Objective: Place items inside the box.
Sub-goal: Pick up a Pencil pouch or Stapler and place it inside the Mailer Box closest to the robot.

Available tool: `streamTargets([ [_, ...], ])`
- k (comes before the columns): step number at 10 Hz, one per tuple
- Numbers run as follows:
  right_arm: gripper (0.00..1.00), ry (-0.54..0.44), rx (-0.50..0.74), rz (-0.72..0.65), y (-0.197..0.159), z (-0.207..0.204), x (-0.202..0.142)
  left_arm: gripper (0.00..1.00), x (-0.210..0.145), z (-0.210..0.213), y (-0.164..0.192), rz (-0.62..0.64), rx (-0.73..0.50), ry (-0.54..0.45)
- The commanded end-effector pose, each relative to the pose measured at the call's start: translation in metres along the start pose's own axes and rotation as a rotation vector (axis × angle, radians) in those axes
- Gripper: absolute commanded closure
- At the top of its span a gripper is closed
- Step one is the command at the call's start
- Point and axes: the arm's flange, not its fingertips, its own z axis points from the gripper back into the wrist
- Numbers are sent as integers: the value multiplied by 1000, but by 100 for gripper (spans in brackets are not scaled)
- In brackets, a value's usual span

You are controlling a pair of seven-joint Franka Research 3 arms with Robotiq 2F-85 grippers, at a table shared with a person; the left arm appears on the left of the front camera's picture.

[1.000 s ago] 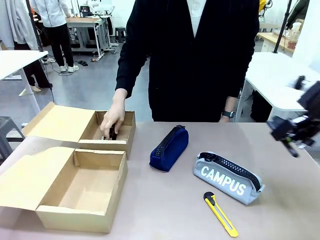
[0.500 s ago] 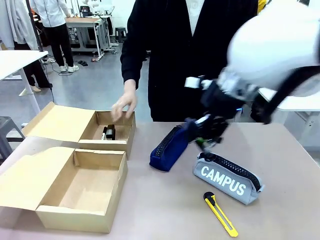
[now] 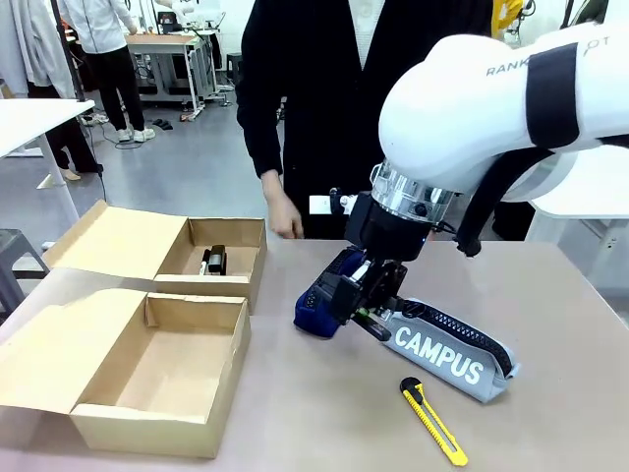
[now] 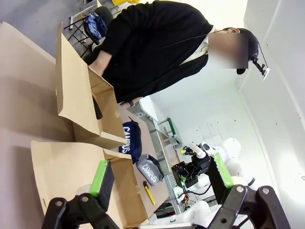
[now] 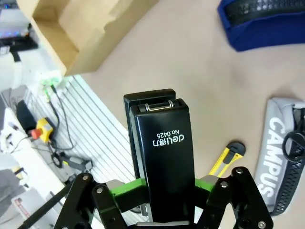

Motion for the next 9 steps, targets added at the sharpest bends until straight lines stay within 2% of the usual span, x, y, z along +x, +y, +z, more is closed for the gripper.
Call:
streamTargets([
  [1,100,22,5,26,0,-3,-2,0,0,-2,-1,-19,-19,-17],
  [3,100,-37,8,13,70,-24,35,0,0,-2,-1,-19,-19,-17],
  [4,100,8,-8,-87,107,-34,56,0,0,-2,-1,-19,-19,-17],
  [6,100,102,-73,-154,155,-58,99,0,0,-2,-1,-19,-19,-17],
  [8,100,259,-185,-77,189,-100,161,0,0,-2,-1,-19,-19,-17],
  [9,100,272,-222,-70,197,-107,170,0,0,-2,-1,-19,-19,-17],
])
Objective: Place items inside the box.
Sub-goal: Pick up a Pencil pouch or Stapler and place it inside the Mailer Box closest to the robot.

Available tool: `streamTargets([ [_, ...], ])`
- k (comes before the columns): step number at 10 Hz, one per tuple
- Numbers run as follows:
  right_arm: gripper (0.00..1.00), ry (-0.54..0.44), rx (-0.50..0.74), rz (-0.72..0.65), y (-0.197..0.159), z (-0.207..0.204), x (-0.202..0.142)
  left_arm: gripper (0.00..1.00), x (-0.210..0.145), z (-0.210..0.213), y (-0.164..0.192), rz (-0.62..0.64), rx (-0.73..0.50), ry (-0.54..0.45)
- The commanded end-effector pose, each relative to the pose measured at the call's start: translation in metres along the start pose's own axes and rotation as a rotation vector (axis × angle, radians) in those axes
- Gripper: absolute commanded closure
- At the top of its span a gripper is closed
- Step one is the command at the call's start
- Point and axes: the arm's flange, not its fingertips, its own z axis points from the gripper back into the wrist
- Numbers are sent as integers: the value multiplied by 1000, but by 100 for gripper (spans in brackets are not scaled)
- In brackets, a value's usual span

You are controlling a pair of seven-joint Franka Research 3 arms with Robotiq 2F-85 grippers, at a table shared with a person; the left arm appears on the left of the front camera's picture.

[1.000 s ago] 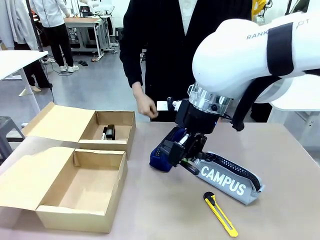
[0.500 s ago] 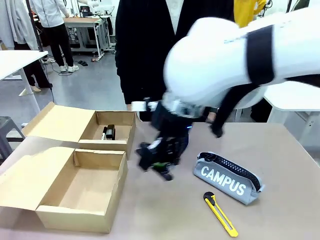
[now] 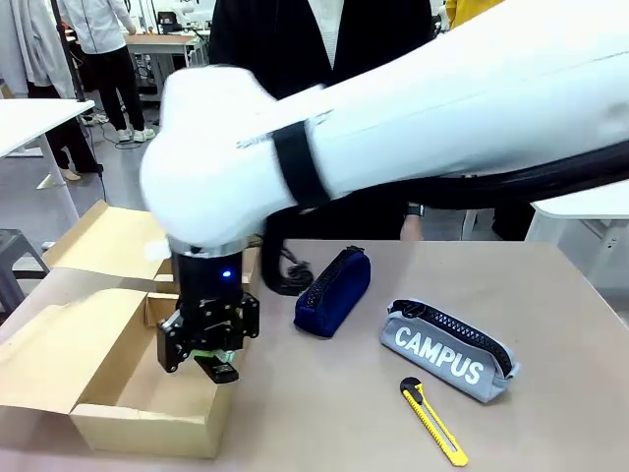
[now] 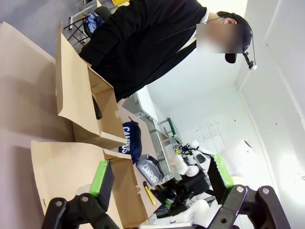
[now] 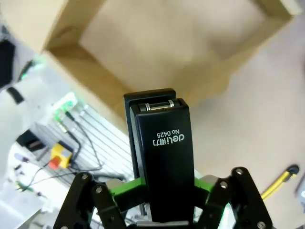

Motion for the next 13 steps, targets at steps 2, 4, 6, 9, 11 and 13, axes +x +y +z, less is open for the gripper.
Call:
streamTargets([
  [2,100,93,-146,-30,40,8,63,0,0,-2,-1,-19,-19,-17],
  [4,100,73,-146,-32,38,-2,79,0,0,-2,-1,-19,-19,-17],
  [6,100,83,-126,-31,35,-6,84,0,0,-2,-1,-19,-19,-17],
  [9,42,47,-121,-14,35,-3,85,0,0,-2,-1,-19,-19,-17],
  [11,0,29,-108,-25,35,-3,85,0,0,-2,-1,-19,-19,-17],
  [13,0,18,-95,-44,33,-3,86,0,0,-2,-1,-19,-19,-17],
])
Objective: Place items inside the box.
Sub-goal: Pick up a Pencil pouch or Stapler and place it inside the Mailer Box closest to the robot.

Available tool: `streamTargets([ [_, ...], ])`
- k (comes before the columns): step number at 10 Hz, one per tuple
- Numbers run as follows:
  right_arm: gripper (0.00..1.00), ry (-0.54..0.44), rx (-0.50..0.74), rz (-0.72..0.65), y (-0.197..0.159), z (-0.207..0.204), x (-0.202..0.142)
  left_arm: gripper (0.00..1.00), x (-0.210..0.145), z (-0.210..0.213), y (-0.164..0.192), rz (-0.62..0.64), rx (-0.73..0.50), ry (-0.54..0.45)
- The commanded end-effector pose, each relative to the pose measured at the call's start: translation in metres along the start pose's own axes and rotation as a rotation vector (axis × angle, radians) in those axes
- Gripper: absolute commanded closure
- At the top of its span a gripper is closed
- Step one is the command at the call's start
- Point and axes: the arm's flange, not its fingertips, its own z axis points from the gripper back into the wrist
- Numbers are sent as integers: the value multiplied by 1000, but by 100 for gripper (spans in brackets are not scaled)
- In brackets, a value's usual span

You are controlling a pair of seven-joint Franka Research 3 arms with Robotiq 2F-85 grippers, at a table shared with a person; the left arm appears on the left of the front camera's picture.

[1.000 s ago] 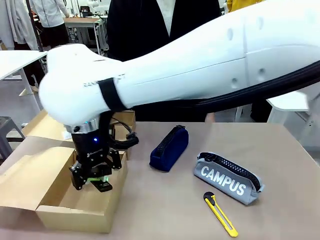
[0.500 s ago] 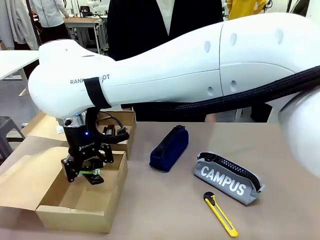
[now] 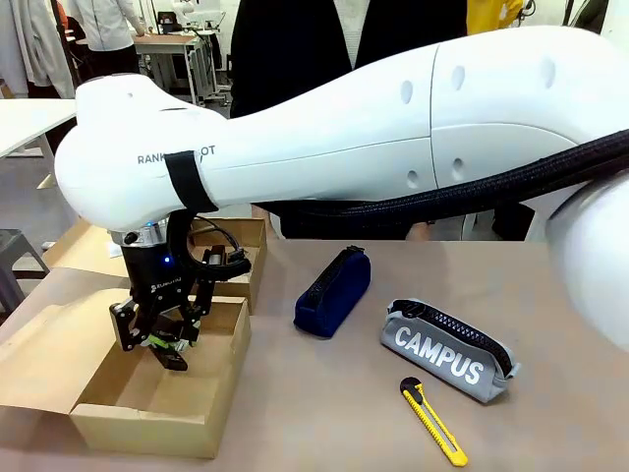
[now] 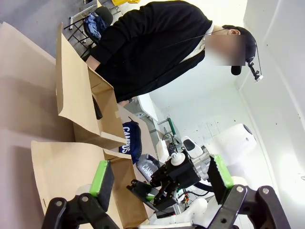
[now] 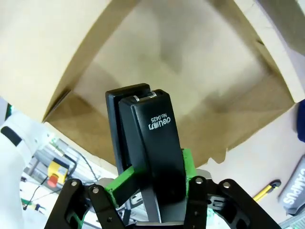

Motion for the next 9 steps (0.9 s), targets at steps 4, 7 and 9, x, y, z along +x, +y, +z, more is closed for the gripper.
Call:
streamTargets([
  [4,0,-43,13,-71,-4,4,0,0,0,-2,-1,-19,-19,-17],
  [7,0,-65,33,-86,-12,9,-6,0,0,-2,-1,-19,-19,-17],
  [9,0,-98,69,-120,-26,16,-14,0,0,-2,-1,-19,-19,-17],
])
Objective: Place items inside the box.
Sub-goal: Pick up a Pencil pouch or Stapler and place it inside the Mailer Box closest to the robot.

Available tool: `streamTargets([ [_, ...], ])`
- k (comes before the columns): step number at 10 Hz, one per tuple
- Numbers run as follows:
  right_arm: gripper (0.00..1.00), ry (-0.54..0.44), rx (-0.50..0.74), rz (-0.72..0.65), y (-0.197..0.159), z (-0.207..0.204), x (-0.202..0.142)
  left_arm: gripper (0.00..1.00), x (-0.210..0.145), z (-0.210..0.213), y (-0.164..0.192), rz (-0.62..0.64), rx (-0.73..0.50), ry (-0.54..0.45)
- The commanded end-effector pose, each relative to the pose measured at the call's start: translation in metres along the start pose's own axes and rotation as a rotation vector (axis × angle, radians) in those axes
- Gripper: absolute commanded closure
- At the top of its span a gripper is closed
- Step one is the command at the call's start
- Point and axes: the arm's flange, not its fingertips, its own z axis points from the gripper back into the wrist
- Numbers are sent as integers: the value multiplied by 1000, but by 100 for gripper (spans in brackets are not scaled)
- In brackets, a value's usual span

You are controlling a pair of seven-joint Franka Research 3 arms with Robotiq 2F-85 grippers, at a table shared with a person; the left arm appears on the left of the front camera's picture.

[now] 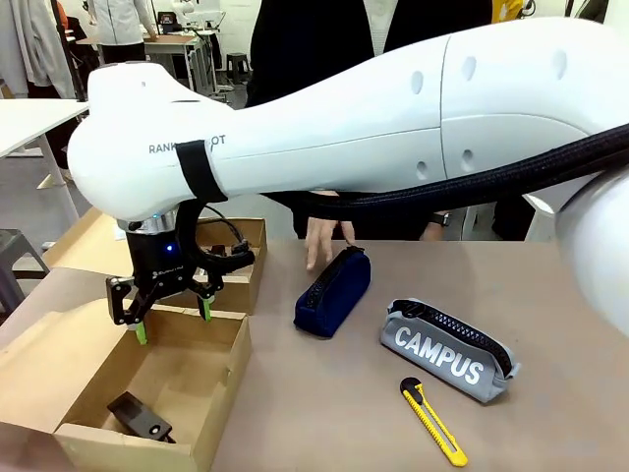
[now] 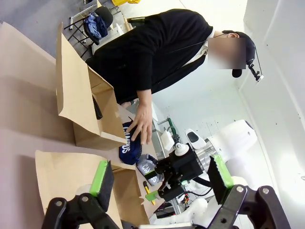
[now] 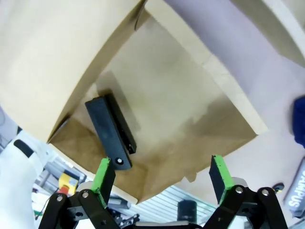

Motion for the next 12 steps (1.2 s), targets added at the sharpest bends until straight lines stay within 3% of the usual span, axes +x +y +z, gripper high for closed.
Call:
streamTargets([
  [1,0,-45,62,-73,-21,7,-25,0,0,-2,-1,-19,-18,-17],
  [3,0,-6,171,-49,-35,20,-54,0,0,-2,-1,-19,-18,-17],
  [4,0,74,222,35,-35,25,-80,0,0,-2,-1,-19,-18,-17],
  [6,0,51,173,55,-41,31,-115,0,0,-2,-1,-19,-18,-17],
  [8,0,85,164,78,-37,21,-105,0,0,-2,-1,-19,-18,-17],
  [10,0,46,173,93,-40,24,-109,0,0,-2,-1,-19,-18,-17],
  [11,0,30,184,100,-56,34,-126,0,0,-2,-1,-19,-18,-17],
  [12,0,10,182,102,-95,51,-160,0,0,-2,-1,-19,-18,-17],
])
